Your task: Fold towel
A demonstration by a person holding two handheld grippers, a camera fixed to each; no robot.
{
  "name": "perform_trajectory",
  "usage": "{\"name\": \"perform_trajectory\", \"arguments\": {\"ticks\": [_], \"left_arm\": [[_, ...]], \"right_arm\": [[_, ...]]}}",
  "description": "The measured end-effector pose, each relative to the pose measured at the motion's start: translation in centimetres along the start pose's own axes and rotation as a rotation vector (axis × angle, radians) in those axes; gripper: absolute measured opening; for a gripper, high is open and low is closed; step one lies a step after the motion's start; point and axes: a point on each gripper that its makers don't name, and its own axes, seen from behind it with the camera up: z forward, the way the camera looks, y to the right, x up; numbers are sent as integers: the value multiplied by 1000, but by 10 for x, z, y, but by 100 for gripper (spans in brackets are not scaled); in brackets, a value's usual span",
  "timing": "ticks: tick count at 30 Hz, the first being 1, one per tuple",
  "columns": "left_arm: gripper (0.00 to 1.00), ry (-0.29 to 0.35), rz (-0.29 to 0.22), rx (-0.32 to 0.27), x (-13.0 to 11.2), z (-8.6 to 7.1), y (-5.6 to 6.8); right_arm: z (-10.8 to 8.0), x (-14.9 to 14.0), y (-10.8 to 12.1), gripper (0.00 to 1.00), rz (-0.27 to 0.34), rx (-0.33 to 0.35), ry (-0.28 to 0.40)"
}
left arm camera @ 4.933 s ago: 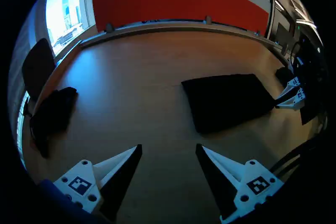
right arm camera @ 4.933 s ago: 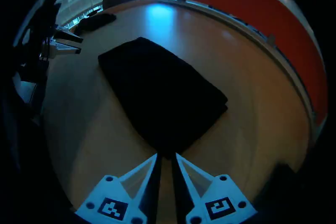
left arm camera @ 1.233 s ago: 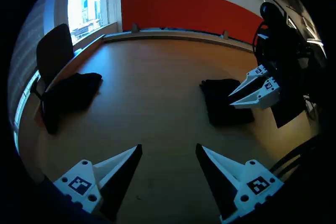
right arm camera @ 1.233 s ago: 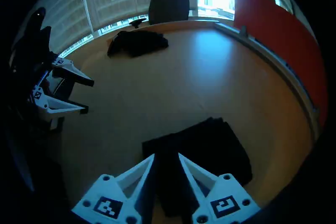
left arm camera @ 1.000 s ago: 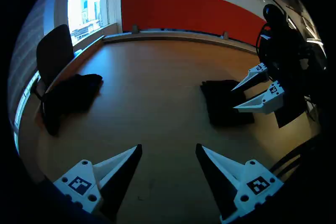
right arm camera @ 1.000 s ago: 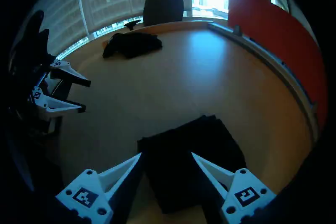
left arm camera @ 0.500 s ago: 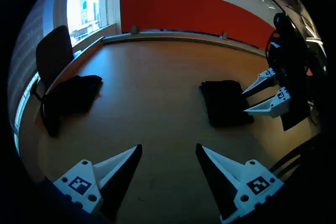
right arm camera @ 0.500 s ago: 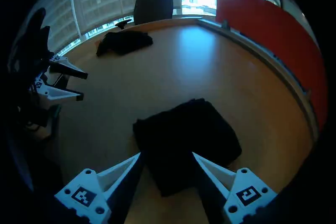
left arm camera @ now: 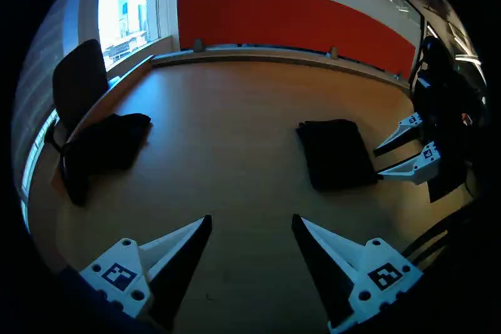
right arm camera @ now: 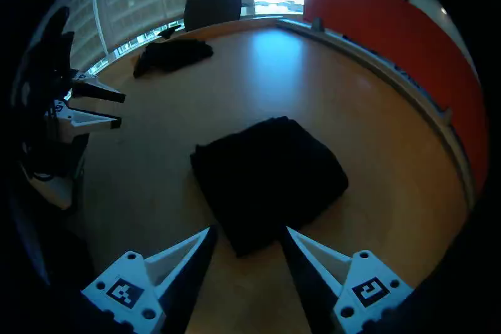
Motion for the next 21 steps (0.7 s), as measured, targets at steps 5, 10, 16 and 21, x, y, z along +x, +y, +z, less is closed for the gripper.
{"name": "perform_trajectory", "arguments": {"ticks": [5, 10, 16, 21], "left_arm": [[94, -1, 2, -3, 0, 0, 1], [94, -2, 6, -6, 0, 1, 2], [94, -3, 8, -8, 0, 2, 2], [94, -3, 11, -10, 0, 3, 4]], "right_arm": [[1, -13, -2, 75, 11, -11, -19], [3, -25, -3, 75, 21, -19, -38], [5, -28, 1, 72, 37, -37, -40], [8, -29, 4, 67, 49, -51, -38]]}}
